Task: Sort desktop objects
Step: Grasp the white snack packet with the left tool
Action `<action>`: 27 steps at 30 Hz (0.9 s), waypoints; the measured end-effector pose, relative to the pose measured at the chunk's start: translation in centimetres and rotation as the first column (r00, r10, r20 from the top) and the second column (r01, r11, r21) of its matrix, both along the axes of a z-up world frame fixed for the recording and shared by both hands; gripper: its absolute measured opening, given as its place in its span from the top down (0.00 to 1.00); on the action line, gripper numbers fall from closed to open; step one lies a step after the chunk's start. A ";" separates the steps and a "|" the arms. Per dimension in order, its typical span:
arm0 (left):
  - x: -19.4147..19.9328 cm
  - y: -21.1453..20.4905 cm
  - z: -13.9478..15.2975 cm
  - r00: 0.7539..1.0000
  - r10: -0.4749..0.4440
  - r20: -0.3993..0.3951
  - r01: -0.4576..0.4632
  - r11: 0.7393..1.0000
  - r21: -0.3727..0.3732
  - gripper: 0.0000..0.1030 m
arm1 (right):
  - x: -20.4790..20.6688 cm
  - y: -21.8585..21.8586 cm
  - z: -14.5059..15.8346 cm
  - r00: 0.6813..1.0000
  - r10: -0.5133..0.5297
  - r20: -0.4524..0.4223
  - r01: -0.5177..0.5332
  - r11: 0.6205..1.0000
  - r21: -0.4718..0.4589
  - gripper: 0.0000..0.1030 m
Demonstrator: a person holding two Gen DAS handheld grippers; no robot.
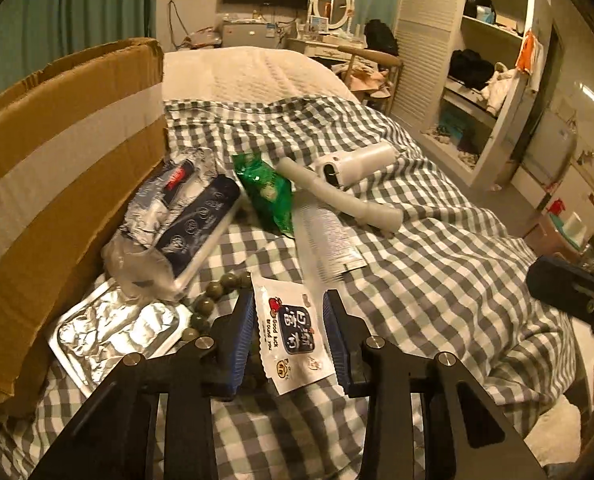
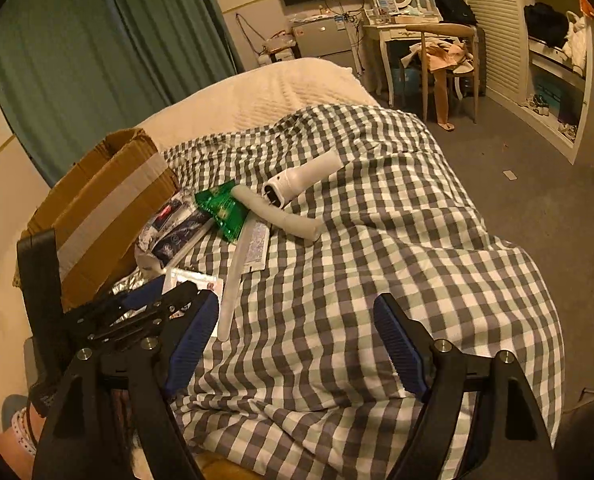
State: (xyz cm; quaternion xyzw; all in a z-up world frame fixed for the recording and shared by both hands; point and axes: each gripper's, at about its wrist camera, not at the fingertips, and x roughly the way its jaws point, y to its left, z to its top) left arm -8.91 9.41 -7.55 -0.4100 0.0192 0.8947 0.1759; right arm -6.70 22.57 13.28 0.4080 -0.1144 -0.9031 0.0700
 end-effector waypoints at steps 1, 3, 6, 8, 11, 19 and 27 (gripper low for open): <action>-0.2 0.0 -0.3 1.000 0.003 0.011 -0.003 1.000 0.000 0.65 | 0.0 -0.1 -0.1 1.000 0.004 0.007 -0.004 1.000 0.005 0.23; -0.7 0.3 -1.2 1.000 0.007 0.028 -0.006 1.000 -0.013 0.65 | -0.1 -0.5 -0.4 1.000 0.004 0.016 -0.005 1.000 0.013 0.23; -1.0 0.0 -1.5 1.000 0.025 0.014 -0.025 1.000 -0.011 0.86 | -0.2 -0.5 -0.7 1.000 0.008 0.026 -0.008 1.000 0.010 0.23; -0.9 -0.5 -0.8 0.999 0.042 -0.006 -0.041 0.999 0.026 0.94 | -0.2 -0.5 -0.9 1.000 0.008 0.027 -0.008 1.000 0.011 0.23; -0.8 -1.1 0.9 0.997 0.060 -0.044 -0.057 0.997 0.060 0.96 | -0.2 -0.6 -1.1 1.000 0.008 0.029 -0.009 1.000 0.008 0.23; -1.0 -4.6 4.5 0.977 0.185 -0.109 -0.177 0.981 0.073 0.96 | -1.9 -4.4 -2.5 0.997 0.076 0.030 -0.078 0.995 0.061 0.23; -2.2 -6.2 3.6 0.969 0.240 -0.055 -0.236 0.969 0.079 0.96 | -4.5 -8.8 -4.7 0.997 0.062 0.035 -0.067 0.982 0.179 0.47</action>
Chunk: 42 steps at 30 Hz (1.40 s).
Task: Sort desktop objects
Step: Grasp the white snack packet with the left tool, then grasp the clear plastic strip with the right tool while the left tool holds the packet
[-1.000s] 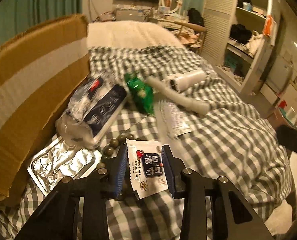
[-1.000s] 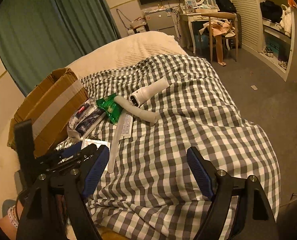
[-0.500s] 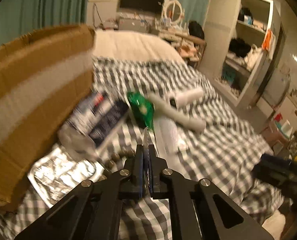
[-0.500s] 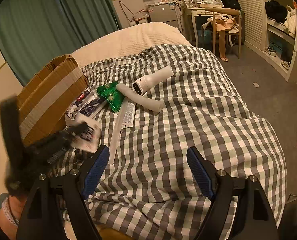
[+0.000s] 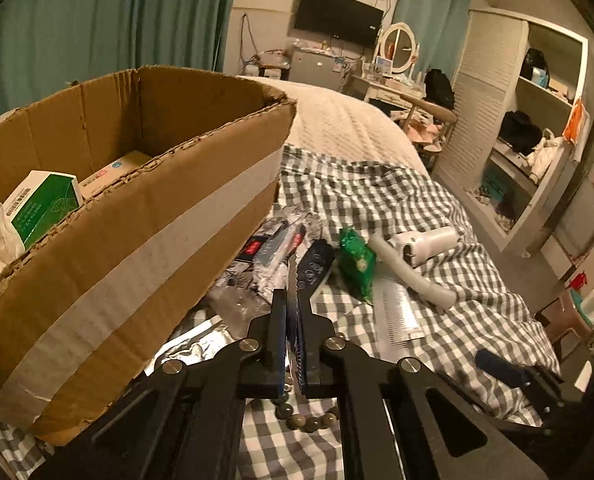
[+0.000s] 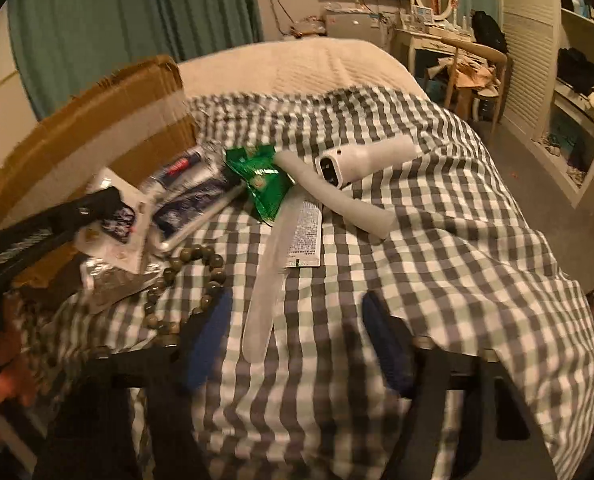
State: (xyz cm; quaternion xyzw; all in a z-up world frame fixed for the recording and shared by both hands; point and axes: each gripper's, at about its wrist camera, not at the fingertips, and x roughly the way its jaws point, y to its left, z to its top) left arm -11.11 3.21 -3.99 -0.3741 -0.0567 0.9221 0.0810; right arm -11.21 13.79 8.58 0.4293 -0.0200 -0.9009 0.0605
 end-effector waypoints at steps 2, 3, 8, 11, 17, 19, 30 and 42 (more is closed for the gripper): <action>-0.1 -0.3 0.0 1.000 0.004 0.004 -0.005 1.000 0.009 0.96 | -0.6 -0.3 -0.7 1.000 -0.002 0.013 0.002 1.000 0.003 0.50; -0.4 -0.3 -0.1 1.000 0.007 0.009 -0.007 1.000 0.021 0.96 | -0.9 -0.6 -1.0 1.000 0.002 0.016 -0.002 1.000 0.006 0.50; -0.8 -1.5 -0.2 0.999 0.018 0.032 -0.020 0.997 0.076 0.96 | -2.1 -2.0 -2.0 1.000 0.009 0.027 -0.010 0.999 0.039 0.50; -1.1 -1.9 -0.5 0.998 0.026 0.054 -0.031 0.995 0.093 0.96 | -3.1 -3.1 -2.5 0.999 0.015 0.036 -0.018 0.997 0.073 0.50; -1.2 -2.1 -0.8 0.997 0.023 0.077 -0.032 0.994 0.106 0.96 | -4.0 -4.8 -3.5 0.997 0.031 0.067 -0.043 0.983 0.176 0.75; -1.1 -2.1 -0.7 0.997 0.017 0.077 -0.025 0.994 0.103 0.96 | -3.7 -4.4 -3.2 0.997 0.036 0.071 -0.046 0.988 0.149 0.77; -1.0 -2.4 -0.1 0.998 0.012 0.065 -0.020 0.993 0.116 0.95 | -0.6 -1.1 -0.9 0.993 0.045 0.105 -0.037 0.996 -0.077 0.96; -1.0 -2.7 -0.7 0.994 0.005 0.105 -0.022 0.987 0.159 0.95 | -2.3 -2.8 -2.9 0.984 0.051 0.173 -0.033 0.994 -0.105 0.93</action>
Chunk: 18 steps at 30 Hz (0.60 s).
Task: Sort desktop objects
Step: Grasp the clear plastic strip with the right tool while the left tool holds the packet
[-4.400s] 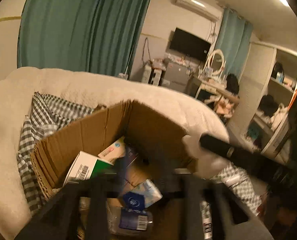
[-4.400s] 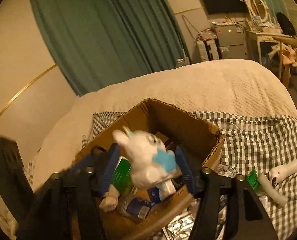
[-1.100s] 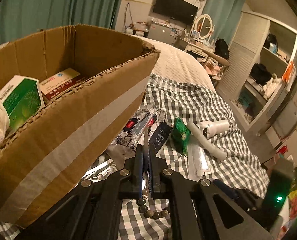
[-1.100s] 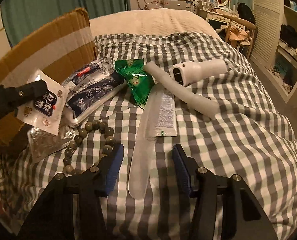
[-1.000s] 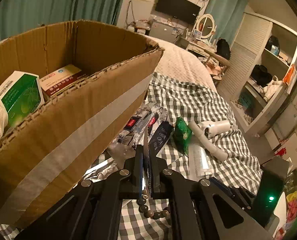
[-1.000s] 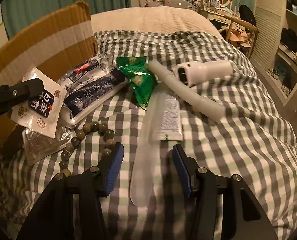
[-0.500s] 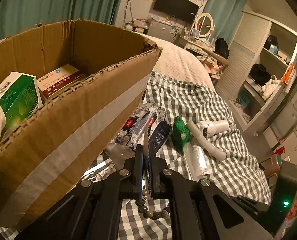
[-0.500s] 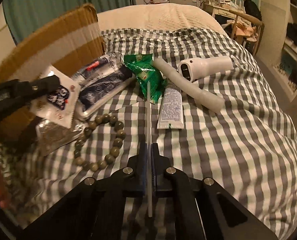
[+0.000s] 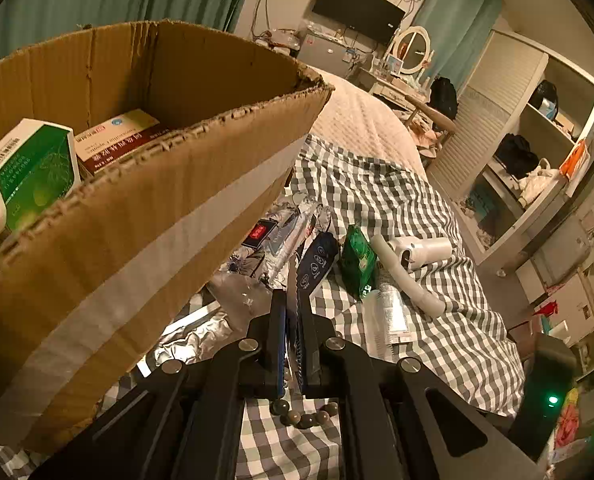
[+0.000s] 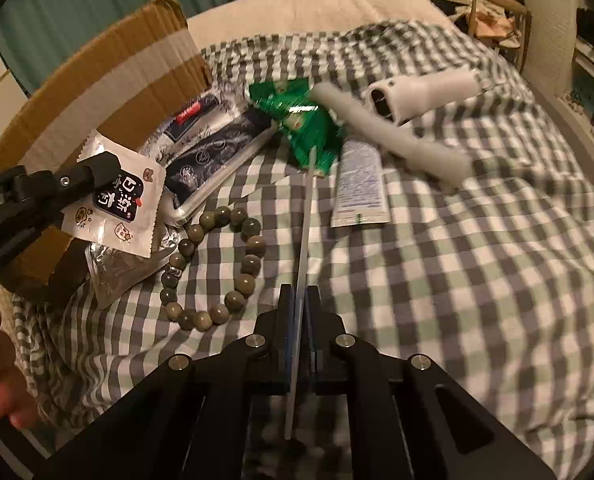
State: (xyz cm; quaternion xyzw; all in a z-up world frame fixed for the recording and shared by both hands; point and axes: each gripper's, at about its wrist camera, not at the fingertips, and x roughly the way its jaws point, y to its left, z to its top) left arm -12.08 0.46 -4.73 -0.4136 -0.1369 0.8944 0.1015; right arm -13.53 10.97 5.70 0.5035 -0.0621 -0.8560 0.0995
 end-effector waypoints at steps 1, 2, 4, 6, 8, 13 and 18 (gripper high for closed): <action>0.0 0.0 -0.1 1.000 -0.001 0.003 0.001 1.000 0.002 0.95 | -0.1 -0.2 -0.1 1.000 0.003 0.000 -0.003 1.000 0.008 0.90; -0.1 0.0 -0.1 1.000 -0.001 0.004 0.001 1.000 0.003 0.95 | -0.1 -0.5 -0.1 1.000 0.011 -0.007 -0.011 1.000 0.015 0.88; -0.1 0.0 -0.2 1.000 -0.002 0.006 0.002 1.000 0.009 0.96 | -0.2 -1.0 0.0 0.999 0.028 -0.020 -0.028 0.999 0.032 0.79; -0.2 0.0 -0.2 1.000 -0.003 0.007 0.003 1.000 0.015 0.95 | -0.6 -1.5 -0.1 0.999 0.037 -0.019 -0.036 0.998 0.043 0.74; -0.2 0.0 -0.4 1.000 -0.006 0.009 0.006 1.000 0.016 0.95 | -0.9 -1.6 -0.5 0.999 0.037 -0.010 -0.037 0.999 0.038 0.75; -0.2 0.1 -0.5 1.000 -0.007 0.014 0.007 1.000 0.018 0.95 | -0.5 -0.4 -0.3 1.000 -0.005 -0.021 0.004 1.000 -0.020 0.97; 0.0 0.4 0.2 0.999 -0.024 -0.029 0.025 0.999 0.036 0.95 | 0.6 1.6 0.7 0.998 -0.060 -0.029 0.055 0.986 -0.157 0.97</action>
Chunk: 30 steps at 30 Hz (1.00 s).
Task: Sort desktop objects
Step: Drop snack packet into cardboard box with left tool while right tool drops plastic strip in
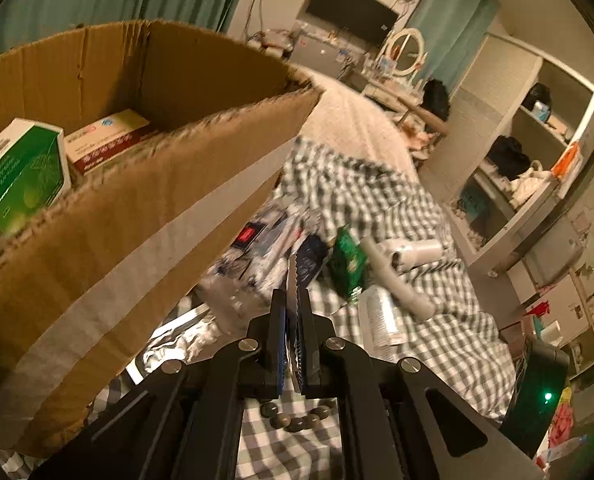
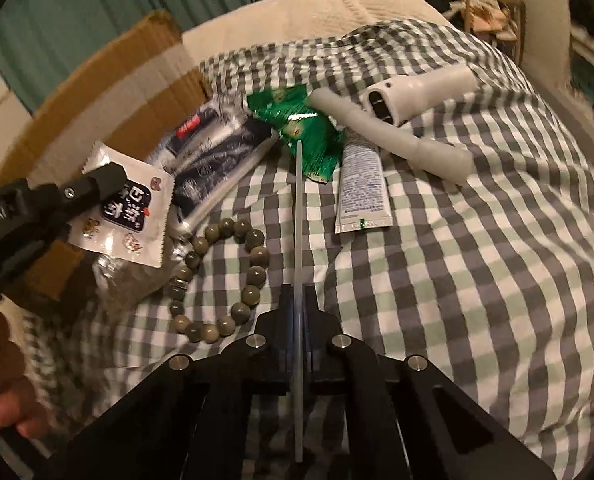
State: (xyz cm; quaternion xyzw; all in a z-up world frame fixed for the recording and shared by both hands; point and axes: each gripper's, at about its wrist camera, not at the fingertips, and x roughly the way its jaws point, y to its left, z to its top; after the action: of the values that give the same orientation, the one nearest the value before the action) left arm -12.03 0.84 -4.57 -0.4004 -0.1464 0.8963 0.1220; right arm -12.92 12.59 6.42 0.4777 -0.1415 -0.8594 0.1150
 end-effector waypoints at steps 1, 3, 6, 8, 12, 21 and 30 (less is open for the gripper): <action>0.1 0.0 0.3 1.000 -0.006 -0.016 0.007 1.000 0.010 0.95 | 0.3 0.6 0.2 1.000 -0.015 0.000 0.015 0.999 -0.036 0.97; 0.3 0.2 1.0 0.999 -0.017 -0.046 0.017 1.000 0.017 0.95 | 0.7 1.7 0.9 0.999 -0.049 -0.002 0.048 0.990 -0.131 0.97; 0.7 0.5 1.9 0.997 -0.031 -0.077 0.033 0.999 0.033 0.95 | 1.5 2.1 2.9 0.997 -0.068 -0.038 0.059 0.980 -0.190 0.97; 1.2 0.5 3.0 0.994 -0.033 -0.109 0.040 0.998 0.058 0.95 | 1.7 2.6 4.9 0.995 -0.068 -0.076 0.050 0.976 -0.210 0.97; 1.9 0.2 7.0 0.978 -0.030 -0.206 0.045 0.997 0.069 0.95 | 2.0 1.7 10.1 0.987 -0.032 -0.160 -0.004 0.976 -0.220 0.97; 0.8 -7.0 13.8 0.949 0.110 -0.296 -0.089 0.992 0.085 0.95 | -4.2 -7.0 17.2 0.953 0.152 -0.261 -0.221 0.940 -0.259 0.97; -1.5 -12.8 9.3 0.942 0.257 -0.216 -0.262 0.965 0.008 0.73 | -7.8 -14.4 16.7 0.943 0.138 -0.304 -0.188 0.972 -0.143 0.83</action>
State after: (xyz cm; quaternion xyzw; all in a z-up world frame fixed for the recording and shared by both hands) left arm -13.57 -11.99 4.75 -0.2797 -0.1745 0.9440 0.0137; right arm -20.70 -1.82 23.13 0.3441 -0.1556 -0.8927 0.2460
